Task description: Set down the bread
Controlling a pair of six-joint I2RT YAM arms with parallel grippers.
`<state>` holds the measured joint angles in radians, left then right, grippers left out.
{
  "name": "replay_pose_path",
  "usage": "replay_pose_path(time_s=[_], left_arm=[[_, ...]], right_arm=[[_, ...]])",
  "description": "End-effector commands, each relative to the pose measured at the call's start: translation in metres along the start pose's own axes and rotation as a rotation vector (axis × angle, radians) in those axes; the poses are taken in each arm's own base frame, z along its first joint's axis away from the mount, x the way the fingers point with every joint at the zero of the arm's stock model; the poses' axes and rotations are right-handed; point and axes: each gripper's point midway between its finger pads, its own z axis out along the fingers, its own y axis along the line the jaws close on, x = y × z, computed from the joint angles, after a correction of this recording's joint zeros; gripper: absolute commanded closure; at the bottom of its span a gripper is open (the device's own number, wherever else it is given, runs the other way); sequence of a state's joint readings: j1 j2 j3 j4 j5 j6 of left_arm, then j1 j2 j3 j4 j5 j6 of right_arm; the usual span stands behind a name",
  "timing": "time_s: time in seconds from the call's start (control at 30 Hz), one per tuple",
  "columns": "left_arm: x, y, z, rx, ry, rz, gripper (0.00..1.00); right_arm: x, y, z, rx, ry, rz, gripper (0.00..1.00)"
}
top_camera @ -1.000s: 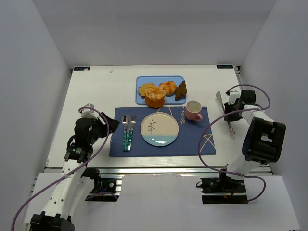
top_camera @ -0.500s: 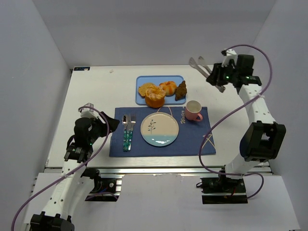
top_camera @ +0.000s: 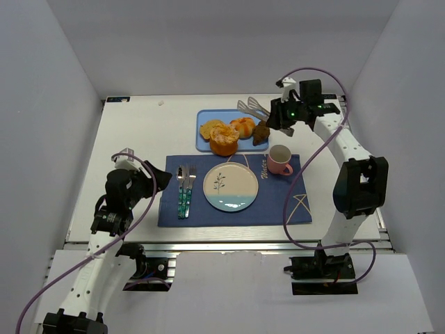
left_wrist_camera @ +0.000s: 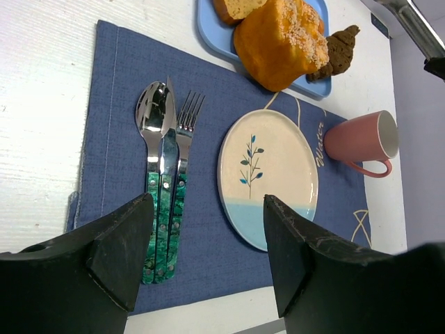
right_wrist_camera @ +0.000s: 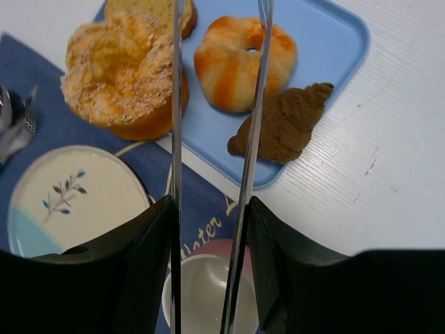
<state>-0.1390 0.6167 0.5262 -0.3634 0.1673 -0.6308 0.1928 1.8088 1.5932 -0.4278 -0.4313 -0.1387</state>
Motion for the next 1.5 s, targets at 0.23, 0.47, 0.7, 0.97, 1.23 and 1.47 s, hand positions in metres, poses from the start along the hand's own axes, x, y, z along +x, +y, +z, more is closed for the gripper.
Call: replay_pose_path(time_s=[0.23, 0.47, 0.7, 0.97, 1.23, 1.47], left_arm=[[-0.006, -0.002, -0.007, -0.009, -0.018, -0.004, 0.27], [-0.006, -0.002, -0.006, -0.003, -0.023, -0.010, 0.27], [-0.005, -0.002, -0.007, -0.002, -0.019, -0.010, 0.27], [-0.002, 0.000, -0.005, -0.003, -0.015, -0.013, 0.27], [-0.003, 0.000, -0.006, -0.007, -0.018, -0.012, 0.27], [-0.002, 0.001, -0.006, -0.010, -0.019, -0.012, 0.27]], right_arm=[[-0.028, -0.004, -0.010, 0.063, 0.081, -0.407, 0.48], [-0.024, -0.017, -0.020, 0.109, 0.137, -0.543, 0.47], [-0.009, -0.026, -0.023, 0.105, 0.223, -0.654, 0.46], [0.007, -0.019, -0.018, 0.070, 0.304, -0.779, 0.43], [0.015, -0.012, -0.006, 0.071, 0.347, -0.888, 0.41], [0.019, -0.015, 0.001, 0.096, 0.385, -0.953, 0.41]])
